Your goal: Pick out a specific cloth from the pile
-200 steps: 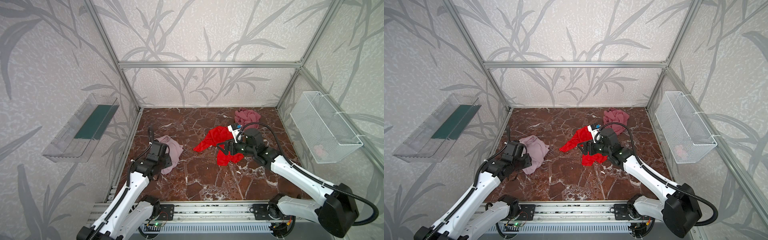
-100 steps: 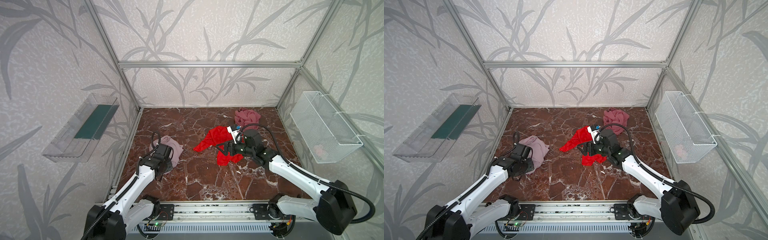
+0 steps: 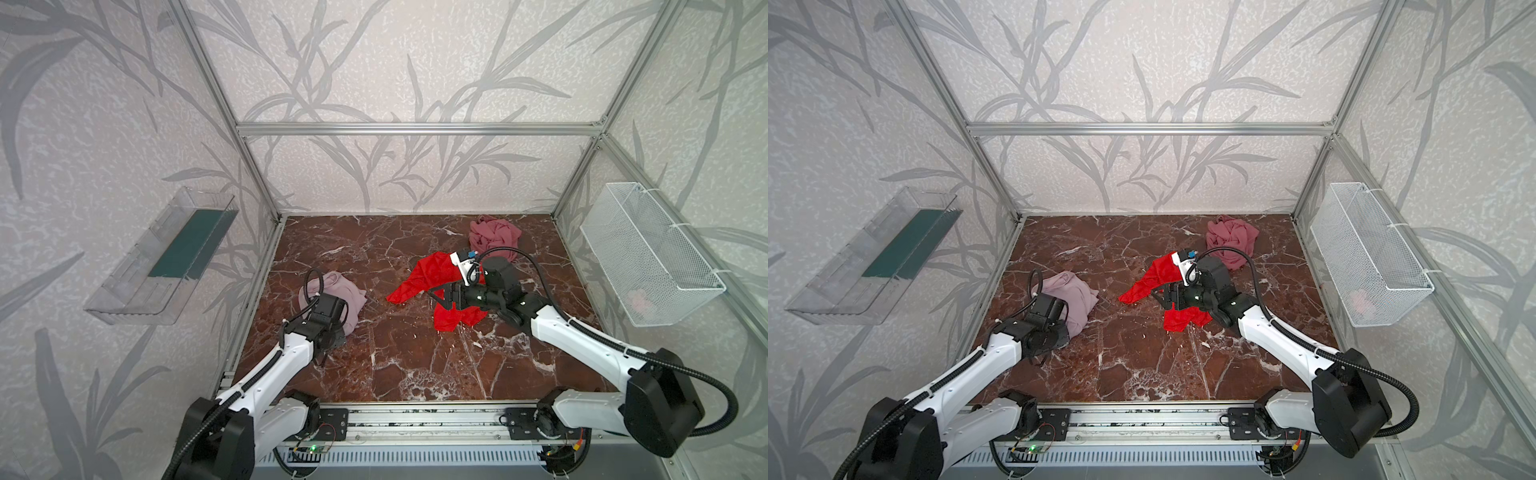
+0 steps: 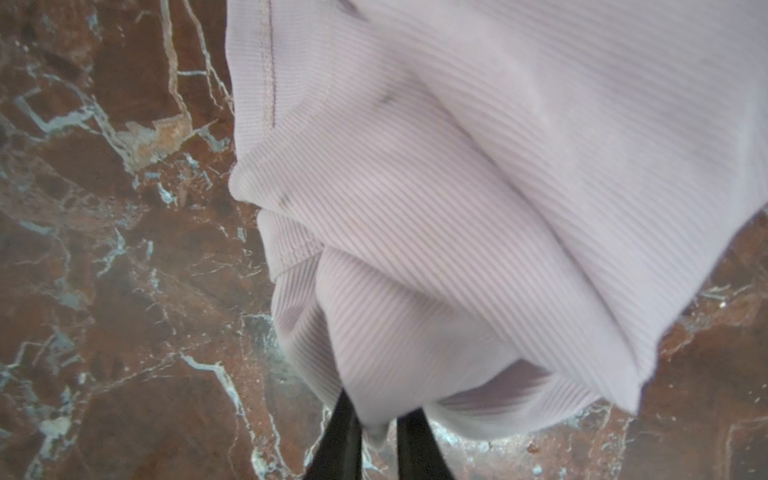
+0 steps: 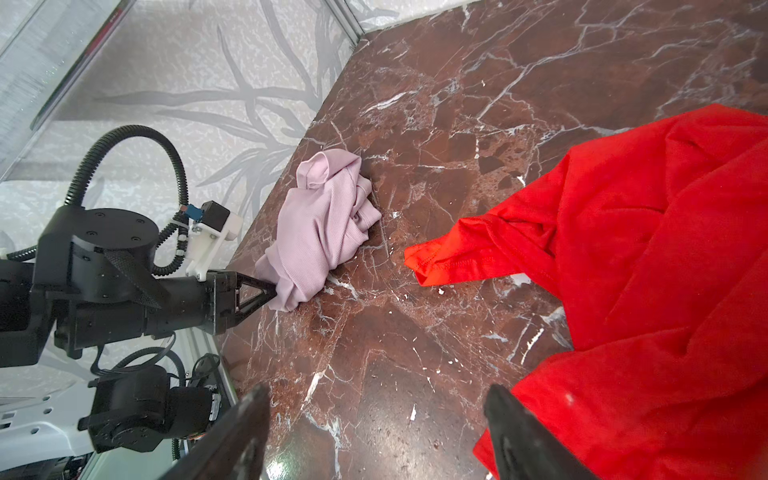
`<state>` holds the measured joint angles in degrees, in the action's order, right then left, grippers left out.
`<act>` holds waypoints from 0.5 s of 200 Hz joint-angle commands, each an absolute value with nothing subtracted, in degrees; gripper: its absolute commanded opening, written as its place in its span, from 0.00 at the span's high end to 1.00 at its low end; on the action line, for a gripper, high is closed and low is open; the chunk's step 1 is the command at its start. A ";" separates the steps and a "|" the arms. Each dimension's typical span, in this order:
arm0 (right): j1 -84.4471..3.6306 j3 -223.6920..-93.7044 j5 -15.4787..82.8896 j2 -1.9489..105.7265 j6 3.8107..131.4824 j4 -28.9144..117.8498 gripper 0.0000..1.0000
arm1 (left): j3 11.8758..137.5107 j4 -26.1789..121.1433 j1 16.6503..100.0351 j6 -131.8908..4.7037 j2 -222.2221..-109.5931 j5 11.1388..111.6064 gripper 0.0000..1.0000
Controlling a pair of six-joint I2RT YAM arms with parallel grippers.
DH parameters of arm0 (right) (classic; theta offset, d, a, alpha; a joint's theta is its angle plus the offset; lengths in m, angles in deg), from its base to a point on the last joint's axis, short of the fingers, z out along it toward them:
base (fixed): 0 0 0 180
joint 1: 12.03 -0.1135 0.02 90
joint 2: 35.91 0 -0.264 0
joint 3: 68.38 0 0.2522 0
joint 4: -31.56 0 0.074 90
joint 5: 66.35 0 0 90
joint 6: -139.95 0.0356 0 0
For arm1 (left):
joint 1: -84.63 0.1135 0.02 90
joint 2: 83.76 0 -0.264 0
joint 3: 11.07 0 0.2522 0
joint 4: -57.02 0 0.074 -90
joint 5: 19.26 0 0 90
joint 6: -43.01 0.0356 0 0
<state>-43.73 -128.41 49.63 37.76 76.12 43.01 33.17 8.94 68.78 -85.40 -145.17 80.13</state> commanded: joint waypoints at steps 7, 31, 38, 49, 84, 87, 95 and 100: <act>-43.49 -128.34 49.00 35.25 76.45 42.41 0.19 | 34.44 10.28 69.47 -85.09 -146.77 80.97 1.00; -43.44 -127.84 48.44 34.60 76.40 42.59 0.19 | 37.71 6.33 69.30 -84.34 -146.42 78.40 1.00; -43.49 -127.76 48.35 34.66 76.42 42.55 0.19 | 38.38 5.17 68.96 -84.61 -145.90 78.22 1.00; -43.49 -127.76 47.87 34.75 76.70 42.35 0.19 | 38.72 4.44 68.26 -85.49 -144.36 77.90 1.00; -43.46 -127.59 48.21 36.13 78.01 40.47 0.19 | 40.81 -2.03 67.14 -87.15 -137.85 79.37 1.00; -43.49 -127.63 48.34 36.26 78.19 40.26 0.19 | 41.14 -2.66 67.08 -87.15 -137.46 79.50 1.00; -43.49 -127.59 48.52 36.56 78.49 39.80 0.19 | 42.02 -4.20 67.05 -87.20 -136.10 79.93 1.00; -43.49 -127.58 48.64 36.71 78.65 39.47 0.19 | 42.50 -5.02 66.97 -87.32 -135.35 80.21 1.00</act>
